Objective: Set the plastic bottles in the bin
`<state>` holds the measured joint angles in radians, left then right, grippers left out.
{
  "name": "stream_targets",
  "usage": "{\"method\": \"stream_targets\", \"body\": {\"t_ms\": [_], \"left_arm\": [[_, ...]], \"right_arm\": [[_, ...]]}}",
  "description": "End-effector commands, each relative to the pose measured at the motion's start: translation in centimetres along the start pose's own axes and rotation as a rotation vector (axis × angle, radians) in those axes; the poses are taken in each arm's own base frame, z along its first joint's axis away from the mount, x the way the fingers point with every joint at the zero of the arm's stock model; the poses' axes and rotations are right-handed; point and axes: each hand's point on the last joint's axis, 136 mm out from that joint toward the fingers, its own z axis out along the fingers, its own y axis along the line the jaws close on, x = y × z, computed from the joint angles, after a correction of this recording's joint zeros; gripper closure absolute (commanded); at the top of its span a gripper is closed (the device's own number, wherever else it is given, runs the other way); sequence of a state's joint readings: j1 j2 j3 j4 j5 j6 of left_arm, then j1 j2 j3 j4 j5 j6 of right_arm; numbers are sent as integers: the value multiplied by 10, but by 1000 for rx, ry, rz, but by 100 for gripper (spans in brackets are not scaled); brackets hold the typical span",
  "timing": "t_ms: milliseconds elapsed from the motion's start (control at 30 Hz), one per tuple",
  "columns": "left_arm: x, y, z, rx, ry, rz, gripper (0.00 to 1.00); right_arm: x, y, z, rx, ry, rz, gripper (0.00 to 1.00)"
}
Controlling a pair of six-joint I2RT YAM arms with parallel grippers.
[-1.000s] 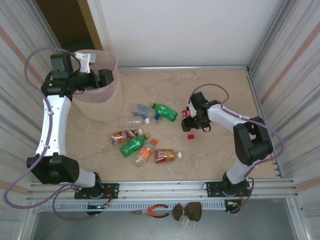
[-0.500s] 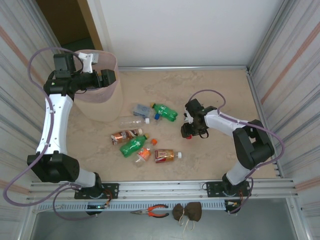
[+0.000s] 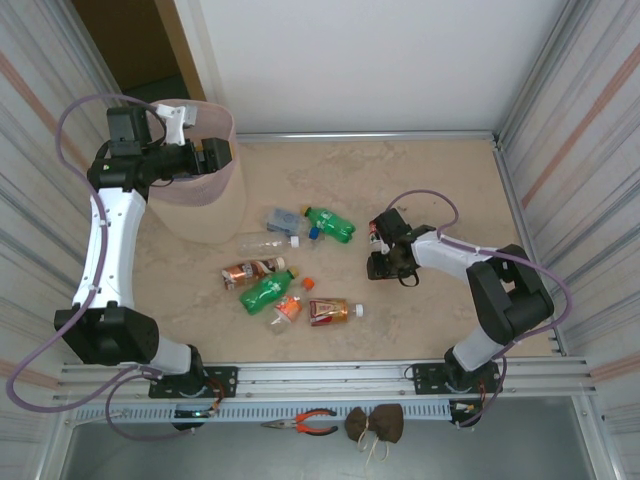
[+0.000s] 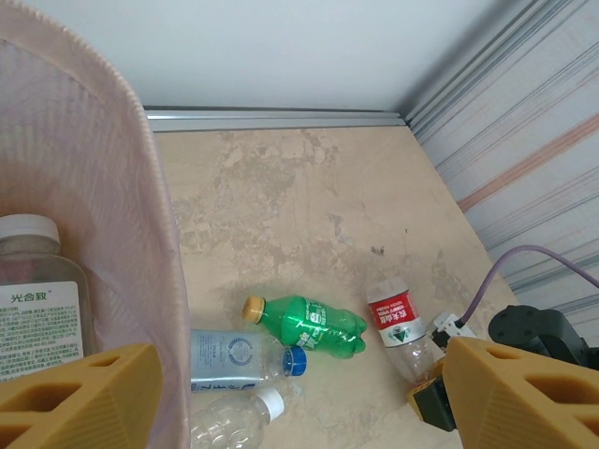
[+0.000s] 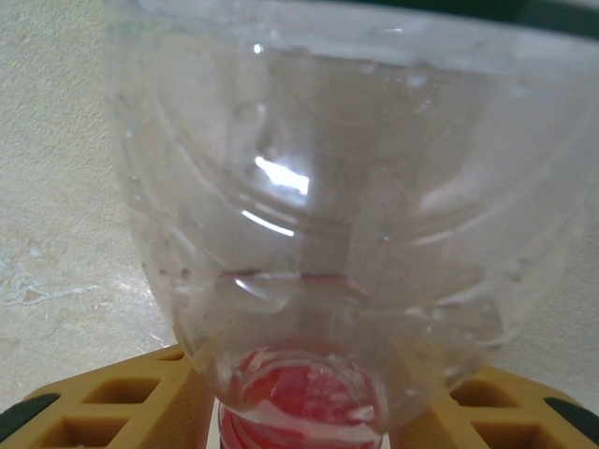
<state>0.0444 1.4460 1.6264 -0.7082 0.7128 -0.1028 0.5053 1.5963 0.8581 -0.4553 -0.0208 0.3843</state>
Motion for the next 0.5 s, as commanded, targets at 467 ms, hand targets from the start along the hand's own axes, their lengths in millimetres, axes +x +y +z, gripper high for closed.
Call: {"method": "stream_targets", "body": {"t_ms": [467], "left_arm": [[-7,-11,6,47,-7,3,21]], "right_arm": [[-21,2,-40,33,-154,-48,73]]}}
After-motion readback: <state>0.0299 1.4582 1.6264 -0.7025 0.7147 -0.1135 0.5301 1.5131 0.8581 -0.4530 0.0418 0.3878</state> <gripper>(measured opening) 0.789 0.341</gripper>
